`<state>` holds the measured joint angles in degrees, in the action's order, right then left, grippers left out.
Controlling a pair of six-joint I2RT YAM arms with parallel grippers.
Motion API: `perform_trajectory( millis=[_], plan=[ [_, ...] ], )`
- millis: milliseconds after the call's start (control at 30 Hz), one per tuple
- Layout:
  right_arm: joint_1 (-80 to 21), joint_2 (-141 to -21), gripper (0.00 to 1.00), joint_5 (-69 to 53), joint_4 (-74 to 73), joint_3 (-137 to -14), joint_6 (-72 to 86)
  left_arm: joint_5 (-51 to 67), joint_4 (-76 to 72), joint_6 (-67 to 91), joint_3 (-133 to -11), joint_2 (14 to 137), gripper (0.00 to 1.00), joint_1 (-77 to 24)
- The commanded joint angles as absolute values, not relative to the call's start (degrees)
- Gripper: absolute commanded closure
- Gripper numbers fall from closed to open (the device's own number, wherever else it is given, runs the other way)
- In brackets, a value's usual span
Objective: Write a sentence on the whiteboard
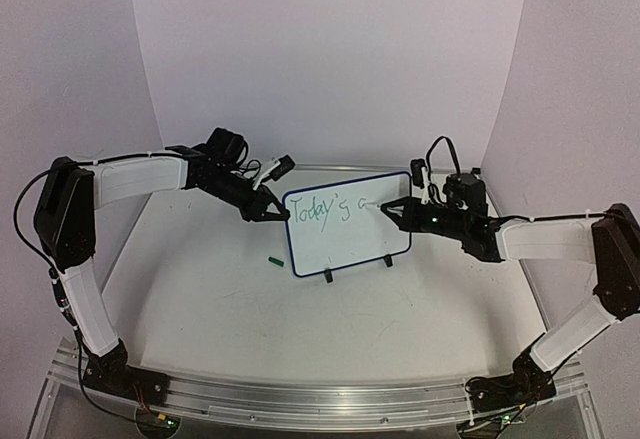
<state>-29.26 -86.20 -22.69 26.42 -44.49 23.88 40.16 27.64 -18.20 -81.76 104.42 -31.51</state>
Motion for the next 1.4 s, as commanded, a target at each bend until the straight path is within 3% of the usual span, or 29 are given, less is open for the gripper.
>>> perform_trajectory(
  millis=[0, 967, 1367],
  plan=[
    [-28.89, -83.23, 1.00, -19.09, 27.68, -46.28, 23.82, 36.63, 29.99, -20.68, -82.35, 102.88, 1.00, -31.82],
    [-28.90, -85.80, 1.00, -22.55, 27.82, -43.48, 25.45, 36.60, 30.11, -20.68, -82.44, 102.92, 1.00, -31.80],
    [-28.92, -82.94, 1.00, -16.88, 27.51, -42.42, 25.67, 36.58, 30.14, -20.77, -82.45, 102.92, 1.00, -31.82]
  ],
)
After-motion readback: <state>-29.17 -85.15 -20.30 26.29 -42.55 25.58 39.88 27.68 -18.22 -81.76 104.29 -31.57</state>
